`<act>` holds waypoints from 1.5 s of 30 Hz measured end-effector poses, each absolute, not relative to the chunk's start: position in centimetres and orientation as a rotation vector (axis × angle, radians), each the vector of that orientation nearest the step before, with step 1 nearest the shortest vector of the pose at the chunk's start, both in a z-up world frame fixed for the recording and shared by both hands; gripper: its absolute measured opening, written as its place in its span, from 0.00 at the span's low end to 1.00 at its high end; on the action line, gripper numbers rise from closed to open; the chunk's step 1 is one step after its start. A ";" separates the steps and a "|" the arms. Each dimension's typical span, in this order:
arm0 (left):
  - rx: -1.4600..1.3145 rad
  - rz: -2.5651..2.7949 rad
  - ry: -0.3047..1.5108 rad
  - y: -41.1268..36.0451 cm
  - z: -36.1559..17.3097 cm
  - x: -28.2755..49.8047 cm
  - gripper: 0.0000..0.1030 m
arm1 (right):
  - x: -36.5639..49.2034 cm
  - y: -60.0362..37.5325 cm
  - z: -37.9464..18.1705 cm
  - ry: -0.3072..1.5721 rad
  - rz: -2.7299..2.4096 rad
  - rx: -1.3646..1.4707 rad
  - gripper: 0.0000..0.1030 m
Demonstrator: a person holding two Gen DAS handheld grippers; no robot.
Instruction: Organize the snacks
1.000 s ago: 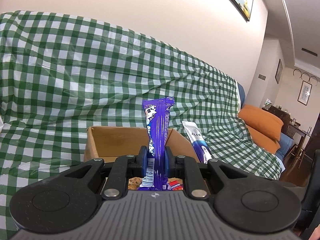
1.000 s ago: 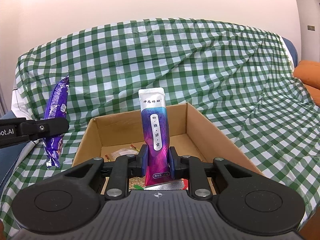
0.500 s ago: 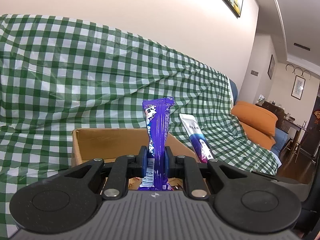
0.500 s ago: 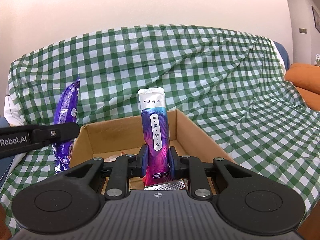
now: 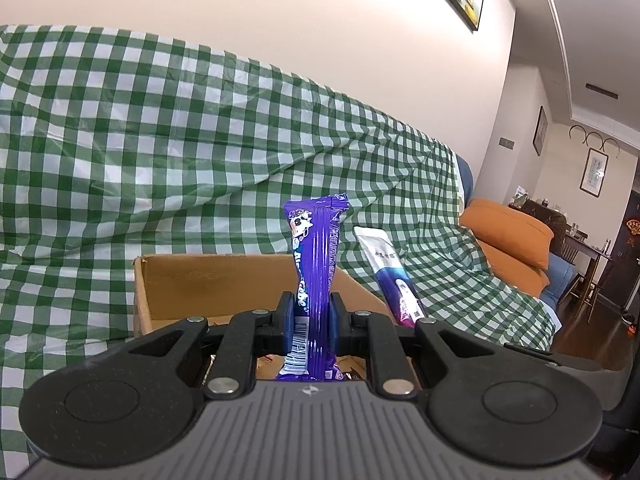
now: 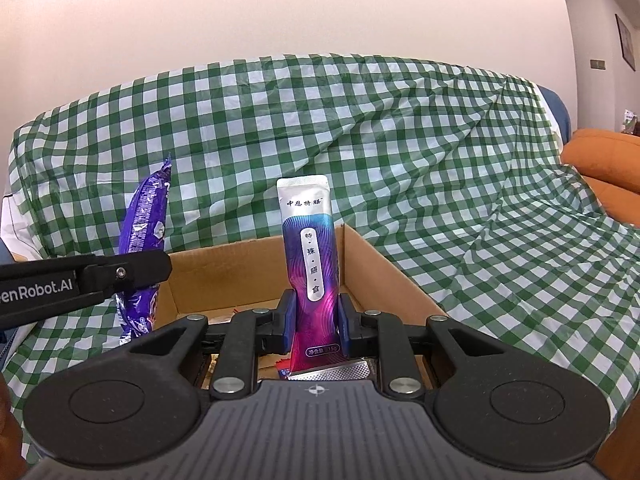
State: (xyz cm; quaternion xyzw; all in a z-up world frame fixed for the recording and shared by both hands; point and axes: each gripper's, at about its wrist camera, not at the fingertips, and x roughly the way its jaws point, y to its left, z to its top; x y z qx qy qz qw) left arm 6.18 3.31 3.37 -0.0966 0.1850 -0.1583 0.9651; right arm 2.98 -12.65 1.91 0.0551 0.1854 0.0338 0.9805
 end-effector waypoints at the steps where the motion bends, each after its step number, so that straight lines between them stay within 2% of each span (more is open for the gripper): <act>1: -0.197 -0.318 0.385 3.3 3.2 6.4 0.24 | 3.0 -12.7 1.9 0.378 0.068 0.109 0.22; 2: -0.200 -0.321 0.397 3.3 3.0 6.6 0.30 | 3.1 -12.6 1.8 0.387 0.068 0.105 0.24; 3: -0.202 -0.314 0.402 3.2 2.9 6.6 0.39 | 3.3 -12.6 1.6 0.402 0.069 0.102 0.26; 4: -0.199 -0.303 0.402 3.3 2.8 6.5 0.42 | 3.5 -12.5 1.5 0.421 0.063 0.099 0.33; 6: -0.206 -0.293 0.403 3.5 2.8 6.5 0.42 | 3.8 -12.6 1.2 0.439 0.047 0.102 0.43; 9: -0.222 -0.280 0.410 4.1 2.8 6.3 0.44 | 4.0 -12.8 1.1 0.444 0.029 0.107 0.46; 14: -0.206 -0.244 0.432 4.8 2.7 5.0 0.44 | 3.7 -13.3 1.4 0.443 0.020 0.103 0.58; 15: -0.206 -0.241 0.435 5.0 3.0 4.6 0.44 | 3.6 -13.5 1.7 0.443 0.023 0.105 0.64; 16: -0.210 -0.239 0.438 5.2 3.3 4.0 0.47 | 3.4 -13.7 2.1 0.443 0.029 0.109 0.74; 17: -0.210 -0.232 0.441 5.2 3.7 3.5 0.52 | 3.1 -14.1 2.6 0.446 0.035 0.113 0.80; 18: -0.200 -0.213 0.450 5.1 4.1 3.0 0.63 | 2.9 -14.4 3.2 0.454 0.040 0.118 0.88; 19: -0.185 -0.176 0.468 4.9 4.6 2.5 0.73 | 2.8 -14.8 3.7 0.464 0.047 0.124 0.93; 21: -0.172 -0.112 0.502 4.5 4.9 1.2 0.81 | 2.0 -15.7 4.8 0.471 0.081 0.129 0.98; 26: -0.183 -0.028 0.639 2.9 3.8 -1.7 0.88 | -1.0 -17.0 3.7 0.463 0.161 0.026 0.99; 29: -0.188 -0.033 0.654 1.8 2.5 -3.1 0.89 | -1.5 -17.2 2.5 0.532 0.179 0.052 0.99; 31: -0.156 -0.012 0.635 1.1 1.7 -3.7 0.99 | -1.6 -16.9 2.0 0.542 0.187 0.027 0.99; 37: -0.097 0.054 0.616 0.7 0.9 -3.7 0.99 | -0.7 -17.4 1.4 0.586 0.147 0.054 0.99; 45: -0.167 0.073 0.712 2.1 0.1 -2.3 1.00 | 0.0 -16.9 0.8 0.616 0.138 0.054 0.99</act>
